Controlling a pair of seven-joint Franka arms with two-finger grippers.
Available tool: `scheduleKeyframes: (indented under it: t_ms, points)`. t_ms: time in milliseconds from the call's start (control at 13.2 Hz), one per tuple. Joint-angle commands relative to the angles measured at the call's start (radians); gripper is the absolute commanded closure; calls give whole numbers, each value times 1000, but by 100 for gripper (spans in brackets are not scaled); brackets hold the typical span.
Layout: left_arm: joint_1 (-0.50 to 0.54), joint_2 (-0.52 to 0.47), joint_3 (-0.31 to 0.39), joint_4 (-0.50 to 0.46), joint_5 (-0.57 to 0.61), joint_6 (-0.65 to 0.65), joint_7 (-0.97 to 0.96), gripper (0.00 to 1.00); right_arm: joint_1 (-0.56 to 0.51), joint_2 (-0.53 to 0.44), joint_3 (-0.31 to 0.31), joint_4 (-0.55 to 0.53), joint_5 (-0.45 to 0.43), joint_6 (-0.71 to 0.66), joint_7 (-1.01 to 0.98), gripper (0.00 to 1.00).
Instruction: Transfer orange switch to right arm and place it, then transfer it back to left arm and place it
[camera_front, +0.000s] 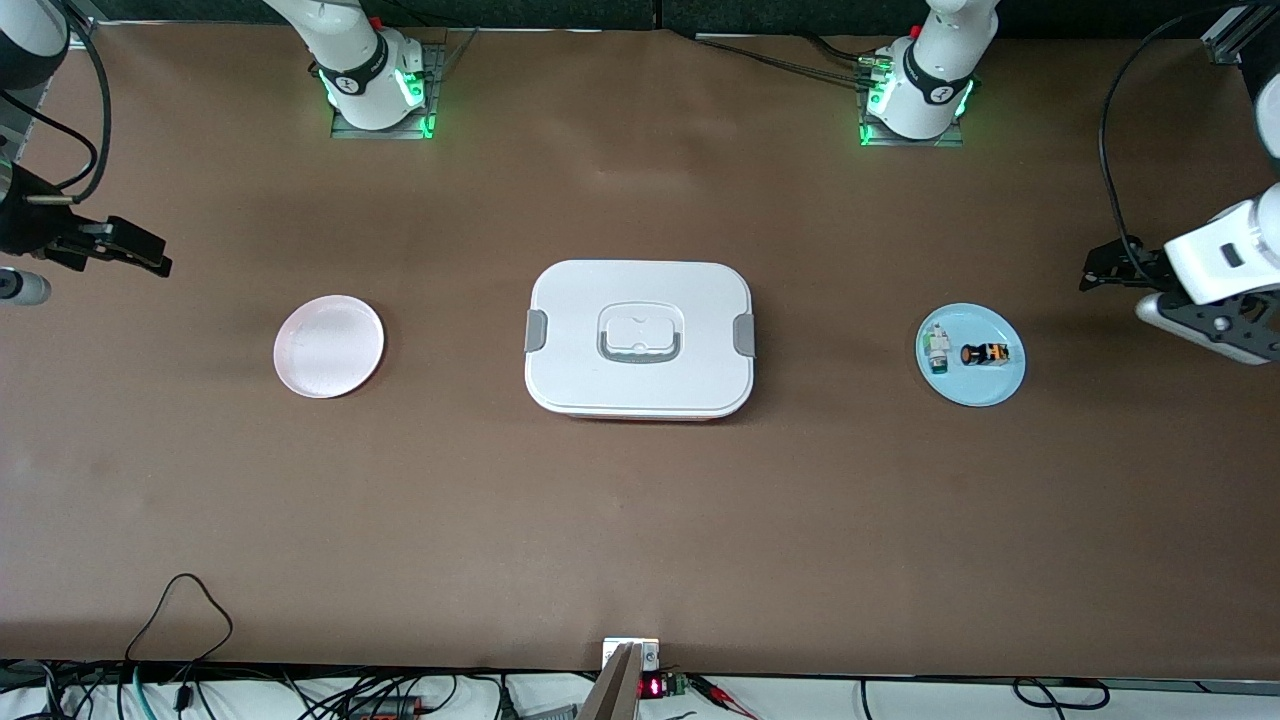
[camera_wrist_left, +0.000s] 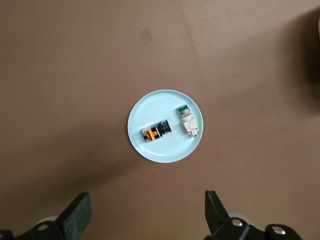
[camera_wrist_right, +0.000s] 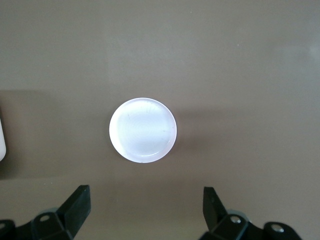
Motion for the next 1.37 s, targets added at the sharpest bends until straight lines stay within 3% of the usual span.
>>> scheduleKeyframes:
  t_ms: [0, 228, 380, 1063, 1139, 1291]
  points:
    - [17, -39, 2, 69, -76, -77, -67, 0, 7, -3, -4, 11, 13, -7, -18, 0]
    - [16, -114, -5, 74, -135, -102, -117, 0, 8, 3, -1, 16, 14, -8, -19, 0]
    - [13, -116, -8, 80, -143, -140, -200, 0, 10, 3, 1, 16, 11, -10, -18, 0]
    - [-12, -119, -9, 123, -133, -197, -190, 0, 13, 3, 1, 16, 8, -10, -19, 0]
    - [-98, -119, 21, 126, -131, -197, -207, 0, 11, 3, 1, 16, 8, -10, -21, 0]
    - [-281, -119, 167, 153, -126, -200, -289, 0, 11, 3, 1, 16, 8, -14, -21, 0]
